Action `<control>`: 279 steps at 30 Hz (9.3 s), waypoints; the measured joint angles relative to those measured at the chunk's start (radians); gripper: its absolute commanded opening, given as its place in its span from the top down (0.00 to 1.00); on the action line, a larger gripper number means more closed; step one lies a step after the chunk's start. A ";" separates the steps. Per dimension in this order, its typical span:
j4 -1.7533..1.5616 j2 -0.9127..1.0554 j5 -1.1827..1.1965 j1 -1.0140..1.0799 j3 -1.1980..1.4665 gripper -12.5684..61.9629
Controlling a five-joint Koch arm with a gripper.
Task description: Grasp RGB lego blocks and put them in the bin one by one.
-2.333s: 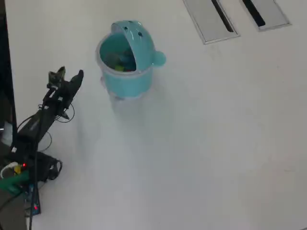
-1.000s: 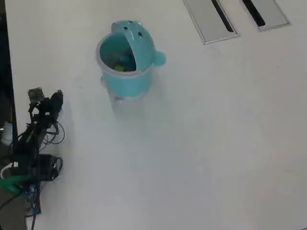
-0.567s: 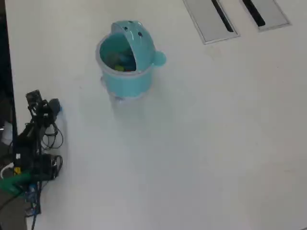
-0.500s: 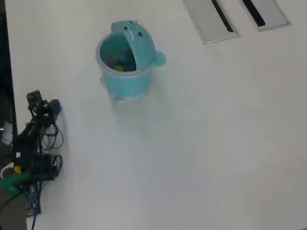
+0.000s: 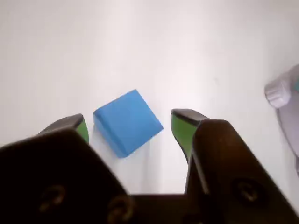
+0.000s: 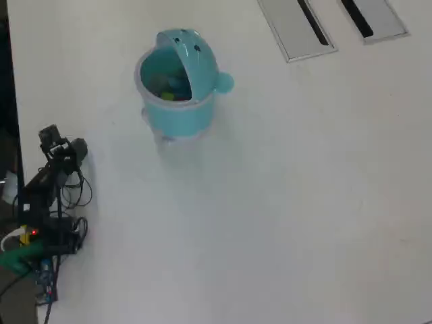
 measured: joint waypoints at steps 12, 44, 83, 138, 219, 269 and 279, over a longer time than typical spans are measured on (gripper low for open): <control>-0.049 -0.103 0.002 0.000 -0.015 0.39; -0.173 -0.115 0.169 -0.009 0.017 0.69; -0.143 -0.077 0.604 0.391 -0.769 0.70; -0.344 -0.353 0.465 0.643 -0.933 0.40; -0.861 0.508 1.371 1.028 0.431 0.40; -0.506 0.508 1.818 1.371 0.653 0.35; -0.282 0.508 1.833 1.399 0.661 0.37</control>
